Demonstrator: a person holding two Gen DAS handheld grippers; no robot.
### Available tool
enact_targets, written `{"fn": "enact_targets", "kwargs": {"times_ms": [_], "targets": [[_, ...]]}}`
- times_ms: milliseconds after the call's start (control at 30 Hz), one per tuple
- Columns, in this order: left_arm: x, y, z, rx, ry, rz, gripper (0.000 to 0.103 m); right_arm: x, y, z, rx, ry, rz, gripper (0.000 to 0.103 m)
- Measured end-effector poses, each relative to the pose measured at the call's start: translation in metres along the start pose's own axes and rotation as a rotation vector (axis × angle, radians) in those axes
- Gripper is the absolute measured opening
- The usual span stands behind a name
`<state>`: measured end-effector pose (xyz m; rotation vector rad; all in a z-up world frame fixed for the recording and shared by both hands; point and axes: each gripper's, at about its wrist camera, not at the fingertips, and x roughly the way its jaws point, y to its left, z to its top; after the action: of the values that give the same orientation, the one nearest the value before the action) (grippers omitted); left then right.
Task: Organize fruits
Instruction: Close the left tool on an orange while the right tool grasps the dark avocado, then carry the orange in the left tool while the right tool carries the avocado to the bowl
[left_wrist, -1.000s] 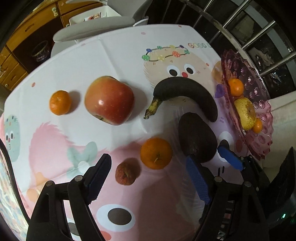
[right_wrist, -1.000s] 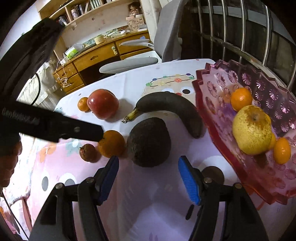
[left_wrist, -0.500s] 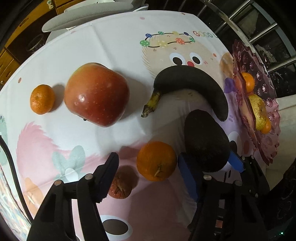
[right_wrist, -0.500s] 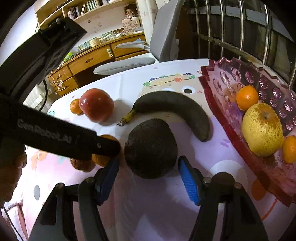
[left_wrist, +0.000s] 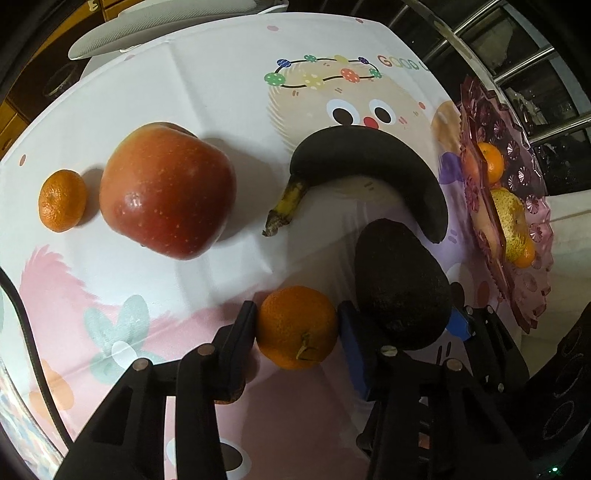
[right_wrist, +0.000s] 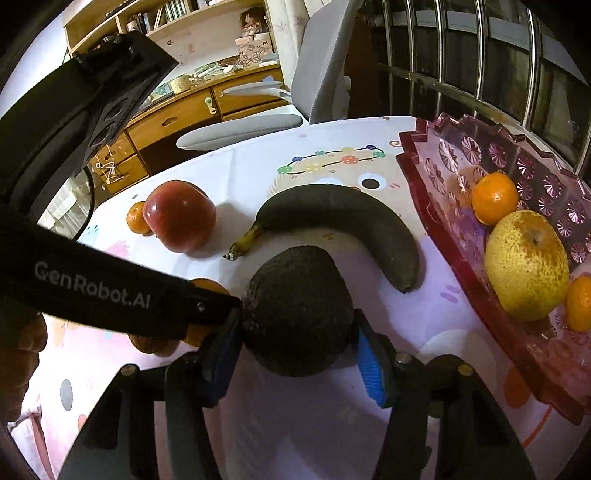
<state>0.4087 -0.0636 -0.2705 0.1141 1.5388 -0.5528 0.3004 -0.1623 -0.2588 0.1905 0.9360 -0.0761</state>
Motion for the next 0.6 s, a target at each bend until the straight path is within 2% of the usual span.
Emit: {"fn": "enact_targets", "kwargs": {"times_ms": [233, 600], "targets": [[-0.008, -0.002, -0.003, -0.014, -0.013, 0.025, 0.043, 0.001, 0.002, 0.002, -0.011, 0.014, -0.020, 0.057], [-0.042, -0.012, -0.017, -0.029, -0.074, 0.061, 0.043, -0.023, 0.012, -0.017, -0.012, 0.048, 0.030, 0.056]]}}
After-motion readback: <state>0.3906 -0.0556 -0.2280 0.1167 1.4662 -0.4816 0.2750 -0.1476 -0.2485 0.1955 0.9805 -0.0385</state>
